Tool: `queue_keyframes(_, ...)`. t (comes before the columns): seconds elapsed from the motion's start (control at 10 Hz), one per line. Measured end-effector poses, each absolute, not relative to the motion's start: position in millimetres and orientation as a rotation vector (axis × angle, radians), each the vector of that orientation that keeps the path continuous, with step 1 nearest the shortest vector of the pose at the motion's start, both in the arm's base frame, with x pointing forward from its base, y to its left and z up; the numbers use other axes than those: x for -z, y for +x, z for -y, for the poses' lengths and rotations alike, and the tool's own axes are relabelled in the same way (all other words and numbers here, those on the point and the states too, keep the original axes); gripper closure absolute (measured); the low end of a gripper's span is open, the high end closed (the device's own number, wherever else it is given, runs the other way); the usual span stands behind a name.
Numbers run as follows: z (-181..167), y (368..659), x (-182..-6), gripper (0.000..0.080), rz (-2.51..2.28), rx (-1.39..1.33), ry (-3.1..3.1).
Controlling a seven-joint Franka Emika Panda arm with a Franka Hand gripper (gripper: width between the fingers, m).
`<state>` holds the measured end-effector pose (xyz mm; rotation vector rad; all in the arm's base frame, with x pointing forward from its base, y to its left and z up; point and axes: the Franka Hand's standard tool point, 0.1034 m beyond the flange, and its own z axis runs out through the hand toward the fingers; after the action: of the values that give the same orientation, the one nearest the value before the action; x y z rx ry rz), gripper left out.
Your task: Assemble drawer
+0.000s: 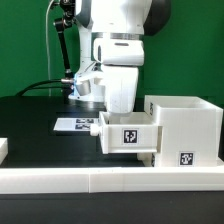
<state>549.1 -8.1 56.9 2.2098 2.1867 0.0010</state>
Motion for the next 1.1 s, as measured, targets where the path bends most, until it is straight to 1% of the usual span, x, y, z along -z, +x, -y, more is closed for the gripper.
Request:
queue_keyframes(0.2,6.4,546.5,-53.5,0.0755,-2.198,0.011,2.21)
queue_keyframes(0.6,7.0,545.6,-53.5,0.0755,-2.202,0.023,2.212)
queue_keyframes(1.1,-1.8,547.2,-54.6,0.0755,-2.21,0.019,2.202)
